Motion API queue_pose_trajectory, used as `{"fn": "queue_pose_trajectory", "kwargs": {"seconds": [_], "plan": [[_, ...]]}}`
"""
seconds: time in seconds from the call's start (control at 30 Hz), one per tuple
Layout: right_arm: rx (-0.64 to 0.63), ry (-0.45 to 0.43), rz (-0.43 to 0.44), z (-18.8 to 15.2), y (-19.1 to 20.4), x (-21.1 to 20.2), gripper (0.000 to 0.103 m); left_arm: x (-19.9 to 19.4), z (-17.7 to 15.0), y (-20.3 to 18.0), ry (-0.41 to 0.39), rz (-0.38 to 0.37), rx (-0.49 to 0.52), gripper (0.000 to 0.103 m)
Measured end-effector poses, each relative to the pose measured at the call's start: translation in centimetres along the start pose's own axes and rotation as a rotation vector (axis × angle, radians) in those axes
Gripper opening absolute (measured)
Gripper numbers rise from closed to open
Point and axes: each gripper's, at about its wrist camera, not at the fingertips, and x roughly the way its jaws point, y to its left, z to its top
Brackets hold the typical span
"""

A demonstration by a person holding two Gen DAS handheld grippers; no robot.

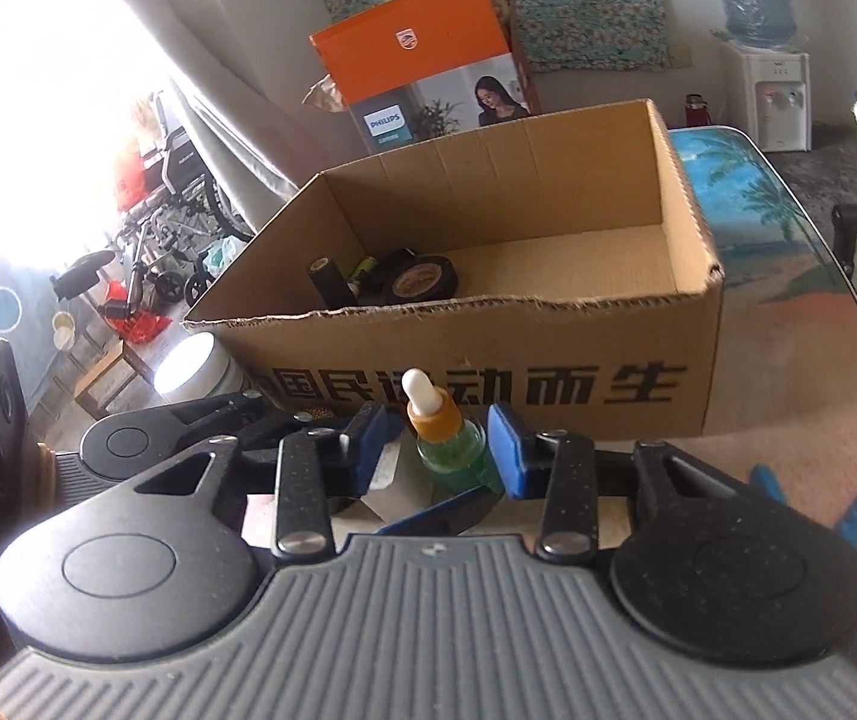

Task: Organize rigid objects
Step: 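Grasp the green dropper bottle with the right tool, then lift the green bottle into the box and release it upright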

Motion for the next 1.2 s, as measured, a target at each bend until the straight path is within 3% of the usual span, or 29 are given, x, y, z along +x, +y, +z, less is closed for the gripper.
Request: {"fn": "queue_pose_trajectory", "kwargs": {"seconds": [0.23, 0.47, 0.93, 1.0, 1.07, 1.2], "plan": [[-0.028, 0.024, 0.019, 1.0, 0.0, 2.3, 0.019, 0.8, 0.2, 0.5, -0.003, 0.003, -0.022, 0.037], [-0.04, 0.028, 0.027, 1.0, -0.4, 2.4, 0.018, 0.6, 0.1, 1.1, -0.004, -0.028, -0.077, 0.036], [-0.005, 0.035, -0.013, -1.0, -1.6, -1.4, 0.018, -1.2, -1.2, -0.4, -0.022, -0.154, -0.124, 0.038], [0.004, 0.033, -0.014, -1.4, -1.9, -1.9, 0.018, -1.2, -1.3, -0.6, -0.027, -0.149, -0.118, 0.039], [0.008, 0.03, -0.017, -1.5, -2.0, -2.1, 0.018, -1.0, -1.4, -0.9, -0.022, -0.133, -0.109, 0.047], [0.016, 0.031, -0.011, -1.4, -2.4, -2.2, 0.018, 0.0, -1.4, -1.6, 0.018, -0.124, -0.073, 0.048]]}}
